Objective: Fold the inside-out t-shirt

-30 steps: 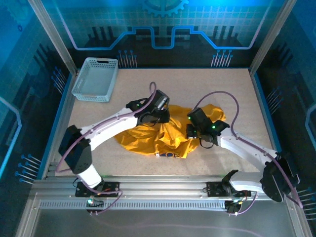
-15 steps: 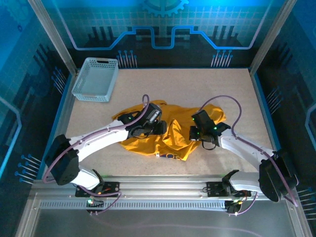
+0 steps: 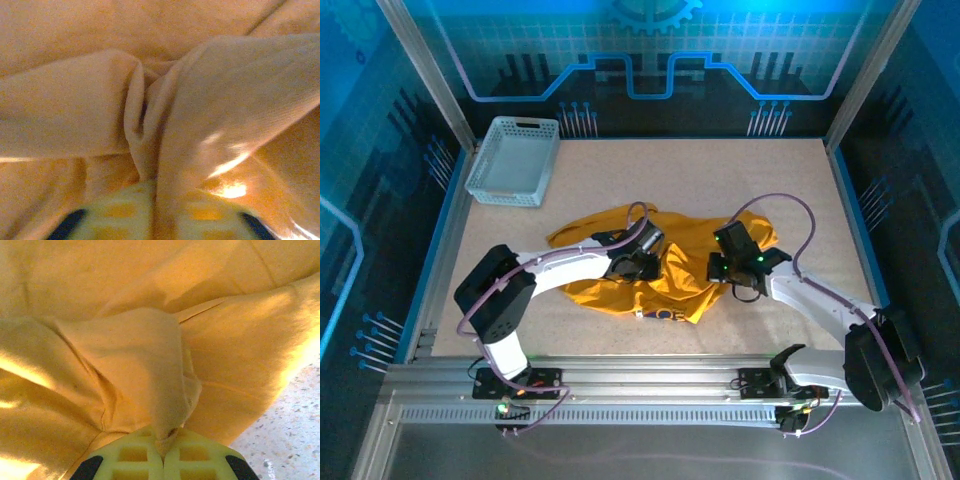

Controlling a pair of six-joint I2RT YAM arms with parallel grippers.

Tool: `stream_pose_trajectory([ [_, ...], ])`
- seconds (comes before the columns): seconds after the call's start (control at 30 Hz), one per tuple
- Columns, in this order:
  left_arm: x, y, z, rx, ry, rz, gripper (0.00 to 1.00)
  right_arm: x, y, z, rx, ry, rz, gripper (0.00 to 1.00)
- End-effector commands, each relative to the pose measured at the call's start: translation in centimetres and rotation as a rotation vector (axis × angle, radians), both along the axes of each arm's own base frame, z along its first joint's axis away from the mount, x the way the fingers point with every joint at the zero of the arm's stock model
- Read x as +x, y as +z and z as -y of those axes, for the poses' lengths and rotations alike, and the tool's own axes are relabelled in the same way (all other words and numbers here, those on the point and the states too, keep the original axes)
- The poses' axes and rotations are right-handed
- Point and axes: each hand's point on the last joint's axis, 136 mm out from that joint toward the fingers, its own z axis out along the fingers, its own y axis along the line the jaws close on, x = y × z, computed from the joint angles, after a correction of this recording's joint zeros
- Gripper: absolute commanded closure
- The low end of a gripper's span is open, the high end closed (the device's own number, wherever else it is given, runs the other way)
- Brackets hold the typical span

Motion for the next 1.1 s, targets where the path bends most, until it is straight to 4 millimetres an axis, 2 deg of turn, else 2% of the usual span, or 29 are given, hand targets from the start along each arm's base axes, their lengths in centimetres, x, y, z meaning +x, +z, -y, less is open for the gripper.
stream_pose_trajectory([
  [0.0, 1.2, 2.1, 1.2, -0.11, 0.008, 0.078, 0.96, 0.7, -0.6, 2.5, -0.049, -0.047, -0.01, 1.0],
  [0.1, 0.5, 5.5, 2.4, -0.285, -0.025, 0.162, 1.0, 2.1, -1.2, 4.4, -0.055, -0.089, -0.029, 0.99],
  [0.17, -0.2, 7.4, 2.7, -0.396, -0.03, 0.208, 1.0, 2.7, -0.8, 5.4, -0.07, -0.111, -0.037, 0.75],
  [0.23, -0.9, 9.0, 3.4, -0.506, -0.05, 0.229, 1.0, 2.8, 0.7, 6.2, -0.11, -0.131, -0.019, 0.56],
  [0.3, -1.8, 9.4, 4.0, -0.574, -0.07, 0.234, 1.0, 2.2, 2.6, 6.5, -0.113, -0.149, 0.011, 0.43],
  [0.37, -2.6, 9.9, 4.6, -0.631, -0.081, 0.246, 1.0, 1.2, 4.7, 5.4, -0.089, -0.118, 0.074, 0.38],
  [0.43, -3.2, 9.9, 5.4, -0.663, -0.098, 0.231, 1.0, -0.4, 6.6, 2.5, -0.018, -0.026, 0.127, 0.37],
  [0.5, -3.5, 9.8, 5.9, -0.677, -0.104, 0.217, 1.0, -2.0, 7.3, -0.5, 0.059, 0.057, 0.141, 0.38],
  [0.63, -3.5, 8.9, 6.1, -0.672, -0.098, 0.202, 1.0, -5.2, 6.0, -6.9, 0.192, 0.219, 0.118, 0.46],
  [0.7, -3.4, 8.6, 6.0, -0.654, -0.094, 0.202, 1.0, -6.0, 5.1, -8.6, 0.191, 0.26, 0.113, 0.51],
  [0.83, -3.4, 8.5, 5.4, -0.626, -0.086, 0.213, 1.0, -5.6, 2.9, -8.7, 0.12, 0.24, 0.082, 0.6],
  [1.07, -3.5, 8.4, 4.6, -0.586, -0.078, 0.224, 1.0, -4.6, 1.8, -8.3, 0.07, 0.224, 0.099, 0.69],
])
